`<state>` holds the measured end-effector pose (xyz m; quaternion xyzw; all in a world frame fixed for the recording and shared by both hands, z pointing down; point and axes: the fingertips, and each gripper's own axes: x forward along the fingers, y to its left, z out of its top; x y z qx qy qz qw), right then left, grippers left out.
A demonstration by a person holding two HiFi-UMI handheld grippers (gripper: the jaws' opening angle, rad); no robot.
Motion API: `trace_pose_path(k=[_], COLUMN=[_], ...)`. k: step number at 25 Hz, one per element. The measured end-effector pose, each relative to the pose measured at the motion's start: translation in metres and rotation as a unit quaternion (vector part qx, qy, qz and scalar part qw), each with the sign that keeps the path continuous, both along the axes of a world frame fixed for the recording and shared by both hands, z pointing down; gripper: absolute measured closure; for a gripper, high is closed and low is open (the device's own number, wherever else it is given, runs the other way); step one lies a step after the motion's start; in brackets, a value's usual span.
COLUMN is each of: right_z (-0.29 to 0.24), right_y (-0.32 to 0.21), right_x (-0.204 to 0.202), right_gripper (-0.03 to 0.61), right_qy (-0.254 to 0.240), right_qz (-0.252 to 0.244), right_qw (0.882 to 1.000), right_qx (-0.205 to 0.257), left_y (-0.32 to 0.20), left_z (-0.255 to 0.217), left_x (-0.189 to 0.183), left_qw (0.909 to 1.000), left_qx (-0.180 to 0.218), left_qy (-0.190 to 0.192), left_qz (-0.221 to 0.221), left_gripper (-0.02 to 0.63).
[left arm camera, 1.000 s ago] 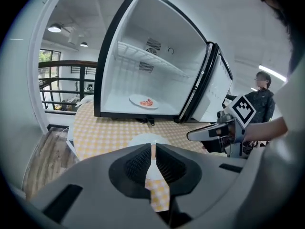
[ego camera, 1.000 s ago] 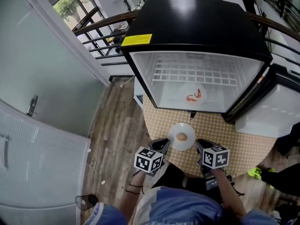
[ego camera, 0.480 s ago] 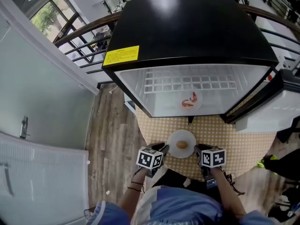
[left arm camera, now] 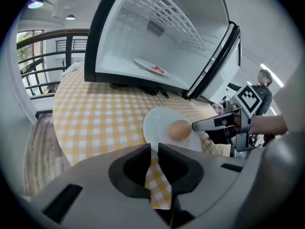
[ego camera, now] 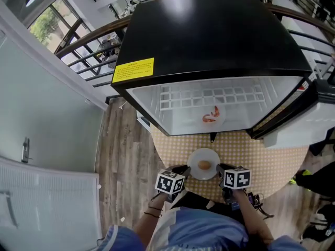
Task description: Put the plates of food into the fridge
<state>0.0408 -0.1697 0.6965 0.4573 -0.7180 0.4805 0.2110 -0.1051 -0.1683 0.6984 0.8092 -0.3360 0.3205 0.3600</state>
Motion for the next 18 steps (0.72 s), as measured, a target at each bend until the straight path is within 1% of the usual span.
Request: trace_pose_path(k=[3, 4, 5, 6, 7, 8, 10, 12, 13, 16, 18], right_z=[-0.004, -0.008, -0.014, -0.020, -0.026, -0.029, -0.028, -0.022, -0.018, -0.017, -0.023], right_y=[-0.002, -0.002, -0.003, -0.004, -0.006, -0.007, -0.008, -0.006, -0.004, -0.001, -0.004], right_x=[0.003, 0.002, -0.001, -0.005, -0.009, -0.010, -0.010, -0.009, -0.007, -0.002, -0.001], right_gripper=[0.528, 0.532, 0.537, 0.541, 0.546, 0.551, 0.549, 0.549, 0.549, 0.551, 0.552], right_qy=[-0.022, -0.037, -0.056, -0.074, -0.086, -0.086, -0.066, -0.053, -0.055, -0.084, -0.097], right_qz=[0.032, 0.037, 0.038, 0.039, 0.041, 0.043, 0.041, 0.040, 0.044, 0.066, 0.074], right_qw=[0.999, 0.999, 0.998, 0.996, 0.995, 0.995, 0.997, 0.998, 0.997, 0.994, 0.992], right_qx=[-0.010, -0.012, -0.012, -0.012, -0.011, -0.010, -0.012, -0.021, -0.027, -0.040, -0.037], left_y=[0.006, 0.010, 0.013, 0.015, 0.017, 0.017, 0.016, 0.016, 0.016, 0.014, 0.012], left_z=[-0.001, -0.004, -0.009, -0.016, -0.023, -0.028, -0.035, -0.034, -0.031, -0.020, -0.018], left_x=[0.004, 0.009, 0.017, 0.028, 0.039, 0.046, 0.050, 0.043, 0.036, 0.014, 0.001], left_qw=[0.9997, 0.9996, 0.9994, 0.9989, 0.9985, 0.9983, 0.9982, 0.9989, 0.9993, 0.9997, 0.9993], left_qx=[0.007, 0.008, 0.008, 0.008, 0.010, 0.014, 0.028, 0.029, 0.025, 0.020, 0.021], left_qy=[-0.018, -0.013, 0.002, 0.021, 0.031, 0.030, 0.015, 0.014, 0.013, 0.002, 0.000], left_qz=[0.015, 0.024, 0.033, 0.040, 0.044, 0.048, 0.050, 0.036, 0.024, -0.013, -0.031], left_gripper=[0.565, 0.573, 0.600, 0.600, 0.600, 0.600, 0.600, 0.599, 0.600, 0.599, 0.598])
